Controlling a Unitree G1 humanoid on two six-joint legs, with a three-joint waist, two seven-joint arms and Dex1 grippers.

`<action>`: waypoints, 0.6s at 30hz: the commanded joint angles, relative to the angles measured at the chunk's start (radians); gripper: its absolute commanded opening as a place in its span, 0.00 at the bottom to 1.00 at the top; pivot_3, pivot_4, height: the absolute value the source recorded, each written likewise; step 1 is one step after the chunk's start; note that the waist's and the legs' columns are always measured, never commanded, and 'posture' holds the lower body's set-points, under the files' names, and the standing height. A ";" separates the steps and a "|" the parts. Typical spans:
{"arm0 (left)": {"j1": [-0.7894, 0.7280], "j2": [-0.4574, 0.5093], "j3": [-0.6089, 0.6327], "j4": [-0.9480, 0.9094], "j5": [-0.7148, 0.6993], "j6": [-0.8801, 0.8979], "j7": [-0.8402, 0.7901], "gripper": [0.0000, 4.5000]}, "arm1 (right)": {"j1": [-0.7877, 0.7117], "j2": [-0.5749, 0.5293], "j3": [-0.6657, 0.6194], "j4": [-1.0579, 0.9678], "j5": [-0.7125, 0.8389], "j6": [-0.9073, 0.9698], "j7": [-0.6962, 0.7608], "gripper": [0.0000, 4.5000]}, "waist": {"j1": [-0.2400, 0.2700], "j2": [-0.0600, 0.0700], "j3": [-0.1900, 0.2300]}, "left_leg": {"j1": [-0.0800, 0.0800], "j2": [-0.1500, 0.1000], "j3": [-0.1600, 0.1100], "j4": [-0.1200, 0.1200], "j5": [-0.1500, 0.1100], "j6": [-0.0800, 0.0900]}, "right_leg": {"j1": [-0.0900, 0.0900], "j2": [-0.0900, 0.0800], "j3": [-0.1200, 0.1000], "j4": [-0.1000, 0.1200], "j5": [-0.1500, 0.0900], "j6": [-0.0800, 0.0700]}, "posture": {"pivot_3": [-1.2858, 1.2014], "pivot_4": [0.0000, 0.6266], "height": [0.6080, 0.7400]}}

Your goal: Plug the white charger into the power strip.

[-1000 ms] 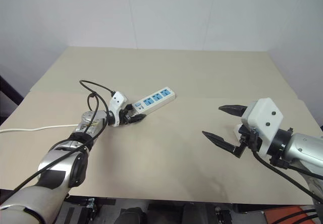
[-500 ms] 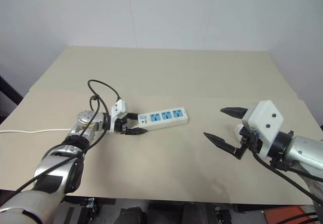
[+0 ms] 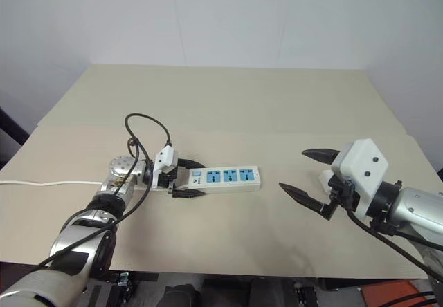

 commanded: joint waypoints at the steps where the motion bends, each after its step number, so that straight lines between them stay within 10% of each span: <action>1: -0.037 0.003 0.017 0.023 -0.031 -0.034 -0.001 1.00 | 0.004 -0.005 -0.045 -0.034 0.022 -0.007 0.007 1.00 | 0.000 0.000 0.000 | 0.000 0.000 0.000 0.000 0.000 0.000 | 0.000 0.000 0.000 0.000 0.000 0.000 | 0.52 0.24 1.00; 18: -0.033 -0.044 0.006 0.140 -0.027 -0.105 0.010 1.00 | 0.002 -0.058 -0.106 -0.039 0.084 0.044 0.027 1.00 | 0.001 0.000 0.000 | 0.000 0.000 0.000 0.000 0.000 0.001 | 0.001 0.000 0.000 0.000 0.000 0.000 | 0.52 0.24 1.00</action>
